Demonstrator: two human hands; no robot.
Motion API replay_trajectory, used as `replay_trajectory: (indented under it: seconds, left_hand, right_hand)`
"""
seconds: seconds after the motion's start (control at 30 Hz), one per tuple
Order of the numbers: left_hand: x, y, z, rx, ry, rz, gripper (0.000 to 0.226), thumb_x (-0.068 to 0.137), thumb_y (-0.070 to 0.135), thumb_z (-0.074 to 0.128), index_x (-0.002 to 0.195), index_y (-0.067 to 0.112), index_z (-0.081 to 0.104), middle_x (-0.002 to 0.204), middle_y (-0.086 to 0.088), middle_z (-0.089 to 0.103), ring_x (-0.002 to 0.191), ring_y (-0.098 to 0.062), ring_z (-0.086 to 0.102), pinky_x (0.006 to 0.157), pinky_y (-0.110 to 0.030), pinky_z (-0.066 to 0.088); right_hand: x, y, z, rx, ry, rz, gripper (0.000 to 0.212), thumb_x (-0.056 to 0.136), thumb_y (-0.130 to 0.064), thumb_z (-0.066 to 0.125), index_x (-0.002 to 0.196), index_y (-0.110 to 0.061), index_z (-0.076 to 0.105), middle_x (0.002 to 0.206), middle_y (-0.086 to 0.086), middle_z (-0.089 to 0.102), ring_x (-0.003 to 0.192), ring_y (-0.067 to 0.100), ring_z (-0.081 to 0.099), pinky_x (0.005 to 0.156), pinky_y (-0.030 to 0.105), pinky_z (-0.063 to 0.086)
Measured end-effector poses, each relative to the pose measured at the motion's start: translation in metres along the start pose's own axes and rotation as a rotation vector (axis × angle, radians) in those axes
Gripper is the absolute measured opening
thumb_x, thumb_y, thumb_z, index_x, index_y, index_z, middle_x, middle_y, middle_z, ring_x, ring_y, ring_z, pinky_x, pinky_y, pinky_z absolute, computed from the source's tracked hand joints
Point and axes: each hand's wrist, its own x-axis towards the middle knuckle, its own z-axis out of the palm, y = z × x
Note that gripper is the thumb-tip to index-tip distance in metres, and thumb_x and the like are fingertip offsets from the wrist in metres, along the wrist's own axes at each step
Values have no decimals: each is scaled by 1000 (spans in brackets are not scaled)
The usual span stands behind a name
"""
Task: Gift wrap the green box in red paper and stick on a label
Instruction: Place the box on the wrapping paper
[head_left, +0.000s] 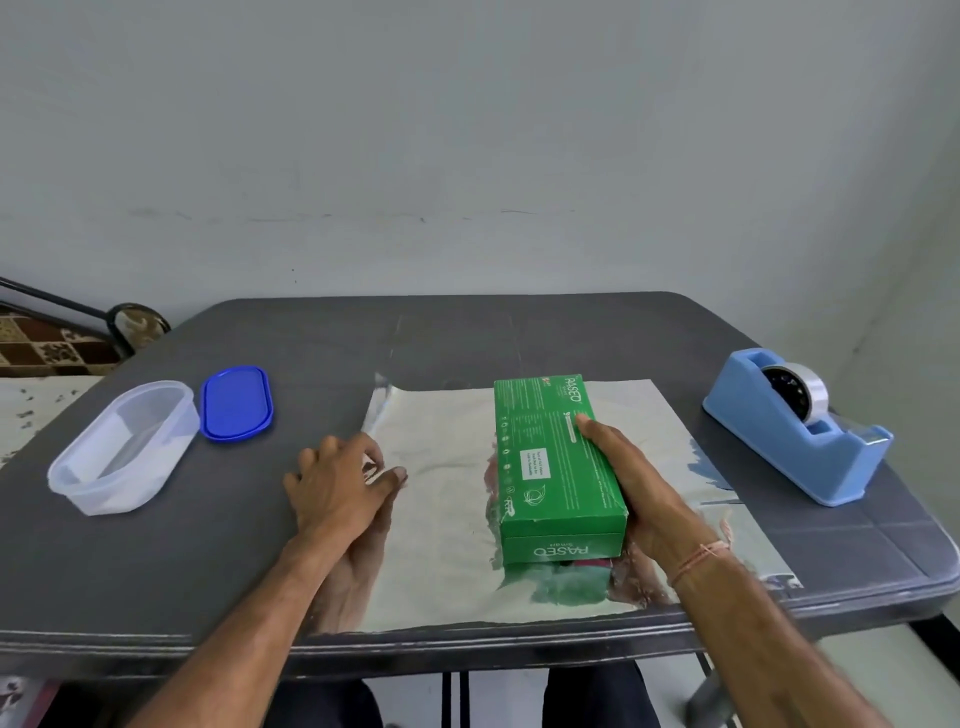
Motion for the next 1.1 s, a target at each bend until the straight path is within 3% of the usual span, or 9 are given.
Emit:
replay_trajectory:
  seconds: [0.07, 0.17, 0.27, 0.37, 0.43, 0.53, 0.7, 0.83, 1.1]
  left_hand:
    - [2, 2, 2, -48, -12, -7, 29, 83, 59, 74, 99, 38, 61, 112, 2, 60, 111, -29, 55, 89, -41, 41]
    - [5, -4, -2, -299, 20, -83, 48, 78, 40, 85, 116, 21, 60, 120, -9, 55, 101, -29, 62, 82, -38, 48]
    - [11, -13, -15, -410, -68, -173, 67, 74, 21, 91, 130, 10, 57, 128, -14, 57, 98, -28, 63, 85, -37, 50]
    - [9, -12, -20, -450, -134, -215, 63, 71, 10, 92, 126, 7, 61, 106, -10, 72, 98, -29, 69, 88, -37, 53]
    - [9, -11, -20, -469, -135, -234, 52, 70, 8, 92, 116, 8, 67, 93, -6, 75, 92, -27, 72, 88, -39, 56]
    - [9, -9, -22, -567, -166, -259, 31, 73, 4, 89, 98, 10, 72, 82, -4, 75, 76, -23, 73, 65, -30, 59]
    - [10, -6, -19, -600, -172, -192, 10, 86, 12, 79, 79, 15, 72, 78, -6, 74, 72, -21, 65, 77, -34, 52]
    - [4, 2, -19, -595, -172, -157, 16, 95, 21, 70, 93, 8, 62, 86, -6, 65, 79, -23, 58, 68, -32, 42]
    - [1, -10, -31, -885, -260, -267, 41, 89, 9, 79, 121, 5, 53, 99, -12, 73, 81, -20, 70, 67, -29, 51]
  right_hand:
    - [0, 2, 0, 3, 0, 2, 69, 86, -59, 75, 136, -16, 57, 122, 16, 73, 108, 37, 73, 95, 56, 57]
    - [0, 3, -1, 11, 3, 10, 74, 81, -62, 78, 135, -17, 57, 122, 16, 73, 109, 37, 73, 97, 57, 56]
    - [2, 4, -3, 16, 7, 9, 77, 78, -63, 80, 135, -16, 57, 122, 16, 73, 108, 38, 73, 98, 58, 56]
    - [3, 4, -2, 6, 12, 8, 78, 78, -63, 80, 135, -16, 57, 121, 16, 73, 107, 38, 73, 98, 58, 56]
    - [4, 4, -2, -5, 9, 13, 79, 77, -65, 81, 135, -17, 56, 121, 16, 73, 106, 38, 73, 97, 59, 56]
    - [3, 4, -3, -19, 2, 18, 80, 76, -66, 80, 135, -18, 56, 120, 16, 74, 106, 38, 73, 97, 59, 56]
    - [-1, 1, -1, -26, 5, 33, 77, 77, -66, 79, 134, -18, 57, 119, 17, 74, 105, 39, 73, 95, 60, 56]
    - [-6, -2, 2, -26, 4, 31, 78, 78, -64, 80, 135, -16, 56, 120, 17, 74, 107, 39, 73, 97, 58, 56]
    - [-7, -16, 8, -53, 32, 60, 62, 87, -52, 76, 130, -9, 62, 114, 19, 75, 105, 39, 73, 94, 53, 59]
